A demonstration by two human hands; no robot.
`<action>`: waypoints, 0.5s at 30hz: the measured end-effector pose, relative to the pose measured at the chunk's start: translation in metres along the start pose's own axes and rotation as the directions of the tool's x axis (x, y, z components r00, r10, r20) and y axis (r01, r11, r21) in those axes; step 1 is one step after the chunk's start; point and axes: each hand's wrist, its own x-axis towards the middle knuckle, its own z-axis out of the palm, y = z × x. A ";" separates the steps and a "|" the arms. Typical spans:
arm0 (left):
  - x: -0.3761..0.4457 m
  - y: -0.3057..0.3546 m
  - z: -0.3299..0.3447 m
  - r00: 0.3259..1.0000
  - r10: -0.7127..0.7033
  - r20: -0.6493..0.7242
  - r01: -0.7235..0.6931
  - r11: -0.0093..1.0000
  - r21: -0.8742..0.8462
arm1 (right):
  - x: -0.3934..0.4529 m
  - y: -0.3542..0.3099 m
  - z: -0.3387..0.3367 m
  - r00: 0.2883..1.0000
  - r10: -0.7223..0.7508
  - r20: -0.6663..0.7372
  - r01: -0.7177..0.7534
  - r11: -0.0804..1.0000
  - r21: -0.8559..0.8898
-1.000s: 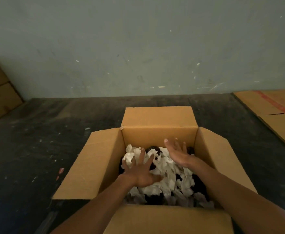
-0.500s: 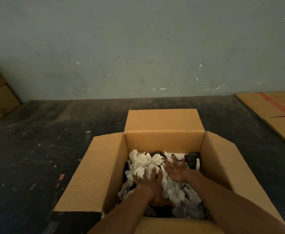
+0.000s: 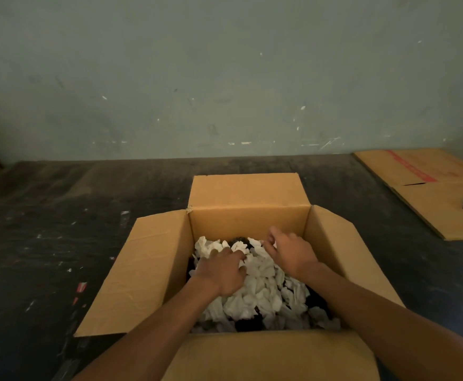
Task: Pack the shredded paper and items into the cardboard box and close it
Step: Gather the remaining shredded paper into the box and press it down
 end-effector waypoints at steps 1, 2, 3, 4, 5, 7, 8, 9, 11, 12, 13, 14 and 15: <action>-0.001 -0.003 0.008 0.999 -0.036 0.002 0.036 0.999 0.028 | -0.004 0.002 0.004 0.997 -0.009 0.081 0.015 0.997 -0.077; 0.000 -0.008 0.016 0.996 -0.071 0.049 0.070 0.997 0.027 | -0.005 0.005 0.010 0.983 0.003 0.185 0.023 0.991 -0.134; 0.003 -0.013 0.025 0.988 -0.087 0.126 0.087 0.996 0.003 | -0.008 0.009 0.014 0.957 0.019 0.289 0.029 0.986 -0.162; 0.002 -0.016 0.032 0.974 -0.081 0.210 0.087 0.996 -0.021 | -0.011 0.013 0.020 0.926 0.041 0.374 0.024 0.986 -0.167; 0.002 -0.018 0.039 0.960 -0.062 0.272 0.079 0.995 -0.055 | -0.013 0.017 0.024 0.898 0.070 0.434 0.001 0.987 -0.161; -0.002 -0.020 0.044 0.945 -0.023 0.325 0.071 0.988 -0.138 | -0.018 0.023 0.028 0.870 0.103 0.481 -0.043 0.990 -0.134; -0.004 -0.019 0.044 0.944 -0.013 0.330 0.069 0.985 -0.159 | -0.020 0.024 0.028 0.862 0.109 0.495 -0.058 0.991 -0.119; -0.004 -0.019 0.043 0.945 -0.003 0.326 0.060 0.985 -0.164 | -0.020 0.024 0.025 0.854 0.105 0.510 -0.063 0.993 -0.098; -0.005 -0.017 0.038 0.954 0.004 0.300 0.045 0.987 -0.154 | -0.019 0.022 0.017 0.849 0.097 0.519 -0.095 0.995 -0.030; -0.007 -0.014 0.033 0.956 0.007 0.294 0.036 0.989 -0.142 | -0.018 0.019 0.011 0.856 0.096 0.508 -0.118 0.993 0.011; -0.010 -0.011 0.027 0.958 0.020 0.286 0.019 0.991 -0.135 | -0.018 0.018 0.003 0.876 0.090 0.475 -0.126 0.991 0.045; -0.014 -0.009 0.020 0.959 0.034 0.281 0.001 0.992 -0.123 | -0.018 0.015 -0.005 0.907 0.075 0.414 -0.113 0.991 0.067; -0.017 -0.010 0.013 0.963 0.044 0.266 -0.014 0.993 -0.114 | -0.018 0.014 -0.013 0.939 0.068 0.336 -0.100 0.992 0.079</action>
